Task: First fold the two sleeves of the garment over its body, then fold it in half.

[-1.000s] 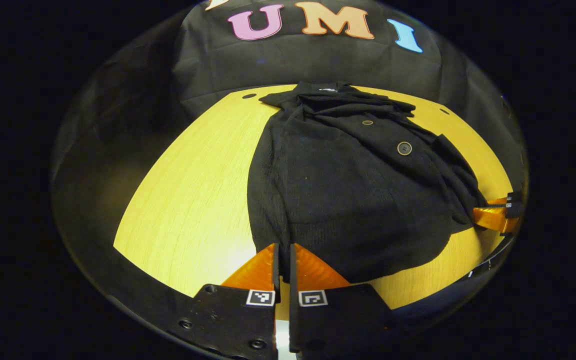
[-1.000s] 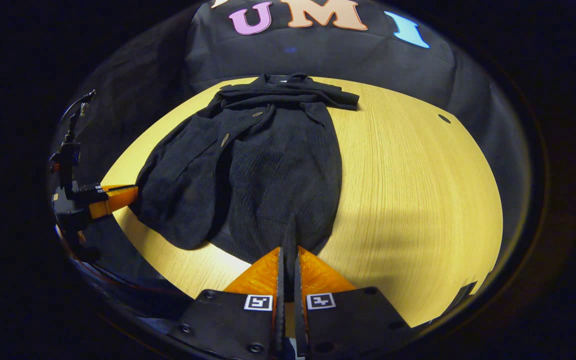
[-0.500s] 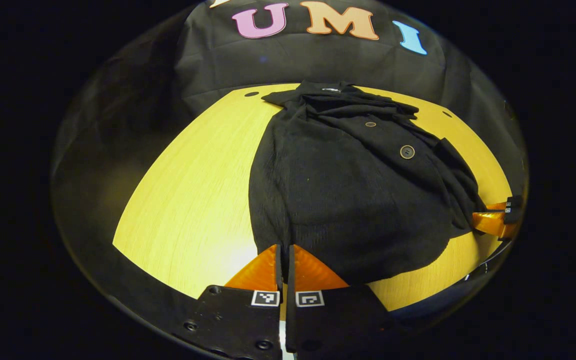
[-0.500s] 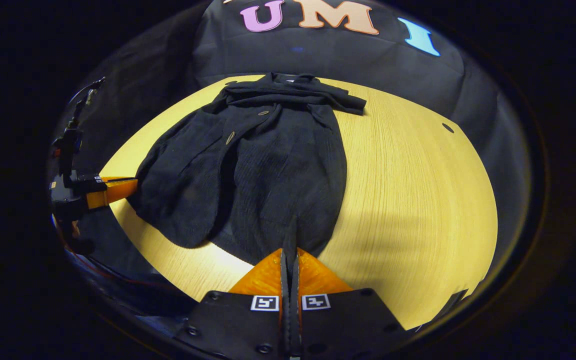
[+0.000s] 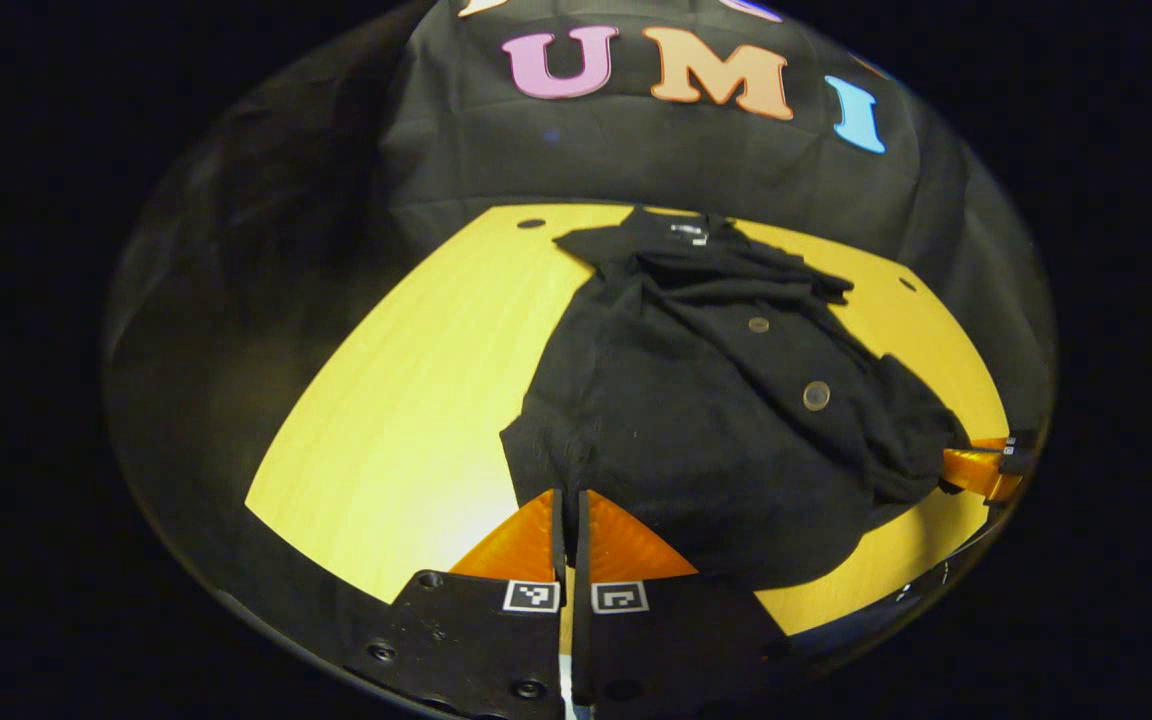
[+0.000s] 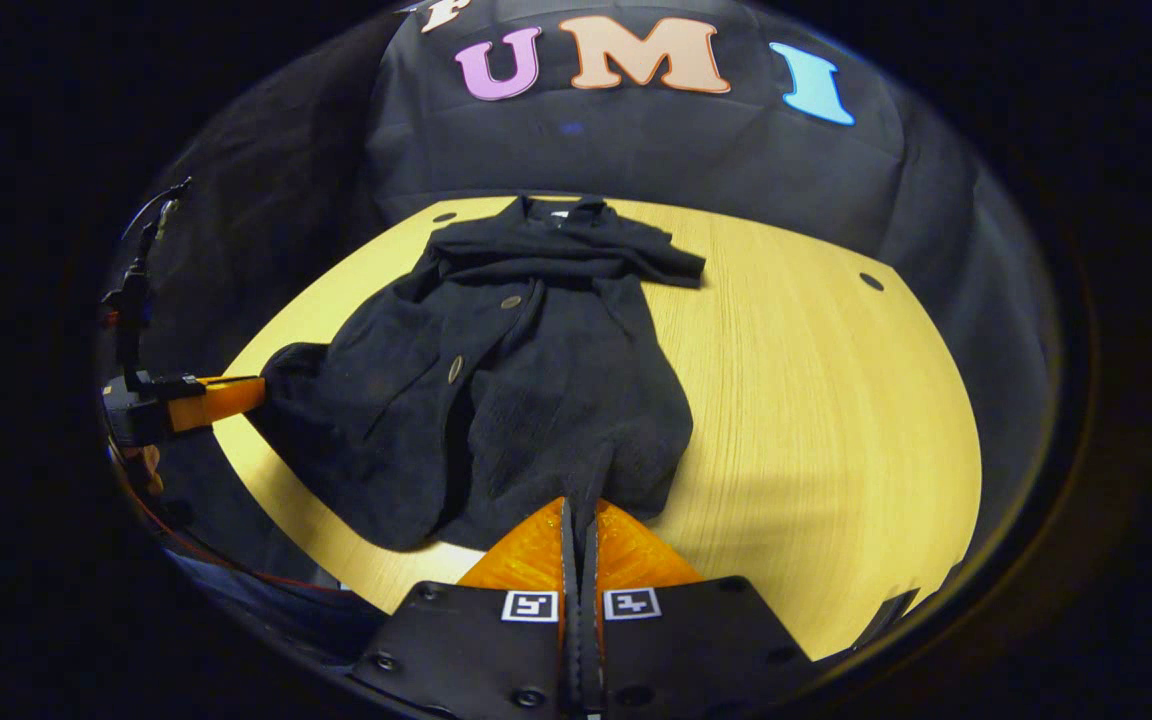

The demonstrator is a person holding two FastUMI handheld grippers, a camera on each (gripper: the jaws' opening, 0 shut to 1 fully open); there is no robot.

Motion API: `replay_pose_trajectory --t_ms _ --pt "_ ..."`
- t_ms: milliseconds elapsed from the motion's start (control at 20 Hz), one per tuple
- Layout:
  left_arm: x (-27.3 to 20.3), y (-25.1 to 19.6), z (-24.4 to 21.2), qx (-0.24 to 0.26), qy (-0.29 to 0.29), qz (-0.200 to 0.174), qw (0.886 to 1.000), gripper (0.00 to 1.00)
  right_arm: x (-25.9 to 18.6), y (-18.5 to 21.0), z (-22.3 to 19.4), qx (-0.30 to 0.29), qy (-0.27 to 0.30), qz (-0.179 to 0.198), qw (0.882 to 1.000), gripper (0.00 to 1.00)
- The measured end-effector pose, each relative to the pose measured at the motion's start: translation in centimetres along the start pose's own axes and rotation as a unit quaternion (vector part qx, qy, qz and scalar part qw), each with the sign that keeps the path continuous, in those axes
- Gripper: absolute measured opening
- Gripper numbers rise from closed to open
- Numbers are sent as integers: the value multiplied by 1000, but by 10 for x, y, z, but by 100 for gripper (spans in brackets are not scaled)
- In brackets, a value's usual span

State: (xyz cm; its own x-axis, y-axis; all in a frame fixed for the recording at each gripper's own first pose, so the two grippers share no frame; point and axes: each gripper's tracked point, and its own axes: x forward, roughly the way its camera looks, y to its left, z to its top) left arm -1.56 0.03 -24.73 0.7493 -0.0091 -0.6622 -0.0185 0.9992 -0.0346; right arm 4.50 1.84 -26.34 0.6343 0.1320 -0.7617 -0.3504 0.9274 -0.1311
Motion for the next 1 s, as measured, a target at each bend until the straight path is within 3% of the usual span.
replay_pose_trajectory --t_ms 400,1000 --pt "20 -11 95 28 -81 -19 996 0 -5 -16 84 -11 -69 -13 997 2" --pt "56 -25 219 15 -158 -43 986 0 11 -45 222 -68 -148 -37 986 2"
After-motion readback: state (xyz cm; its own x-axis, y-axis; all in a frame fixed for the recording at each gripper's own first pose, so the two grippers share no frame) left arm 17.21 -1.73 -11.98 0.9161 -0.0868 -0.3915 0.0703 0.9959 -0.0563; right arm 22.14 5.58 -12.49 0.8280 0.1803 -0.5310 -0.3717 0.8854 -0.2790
